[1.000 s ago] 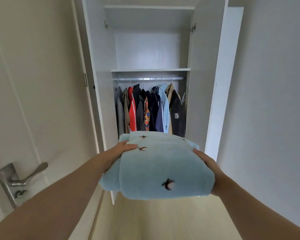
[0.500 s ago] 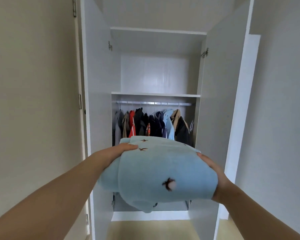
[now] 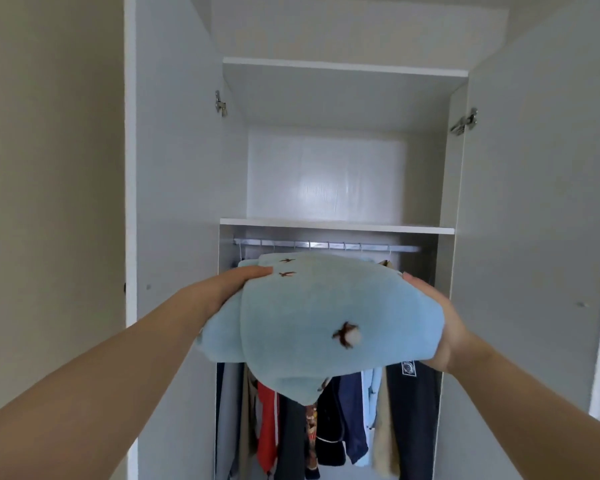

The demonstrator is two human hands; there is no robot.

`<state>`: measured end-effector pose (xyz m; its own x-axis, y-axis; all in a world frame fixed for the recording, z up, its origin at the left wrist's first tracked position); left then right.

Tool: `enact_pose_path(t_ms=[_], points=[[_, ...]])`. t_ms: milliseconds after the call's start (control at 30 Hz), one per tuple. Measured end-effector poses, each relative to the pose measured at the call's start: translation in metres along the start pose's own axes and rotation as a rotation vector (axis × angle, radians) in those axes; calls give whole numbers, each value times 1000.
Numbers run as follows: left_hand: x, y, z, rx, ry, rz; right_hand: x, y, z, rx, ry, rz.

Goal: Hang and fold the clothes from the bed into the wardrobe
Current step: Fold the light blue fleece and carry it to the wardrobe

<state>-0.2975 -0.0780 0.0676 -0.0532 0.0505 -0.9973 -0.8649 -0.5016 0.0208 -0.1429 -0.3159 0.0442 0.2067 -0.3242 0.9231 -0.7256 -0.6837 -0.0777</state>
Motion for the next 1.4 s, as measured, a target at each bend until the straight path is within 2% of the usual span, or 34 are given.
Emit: enact_pose_path(t_ms=[300,533,700,833,933,1000,1100,1200,1400], points=[[-71,-112,17,-53,14,-185,64,-149,-20,103,44,60],[-173,-187,16,-68,30,-387,158,-239,-43,264,71,266],[-213,-236,36,-149,22,-503,203,-286,-70,380,78,394],[-238,-281,54,-175,-10,-590,215,-336,-69,284,148,490],[-247,-320,69,-149,-25,-622,216,-374,-80,333,108,549],[-257,-347,83,-118,-33,-632,213,-403,-86,308,69,537],[-269,-374,106,-141,-75,-638,208,-439,-95,227,84,546],[-283,-406,138,-168,-118,-639,204,-485,-117,212,-4,500],[-311,-436,181,-281,-235,-859,185,-558,-142,246,-79,479]])
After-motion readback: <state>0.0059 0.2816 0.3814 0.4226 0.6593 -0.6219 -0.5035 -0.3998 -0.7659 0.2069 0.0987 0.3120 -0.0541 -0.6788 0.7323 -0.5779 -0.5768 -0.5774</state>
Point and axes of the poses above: each hand's wrist, its own y-axis away from the middle knuckle, its own z-axis out of the back of the hand, x = y × z, the point moved 8 cm from there along -y, towards the middle knuckle, and after that the axes turned 2 degrees about -z, right-handed, at the moved point
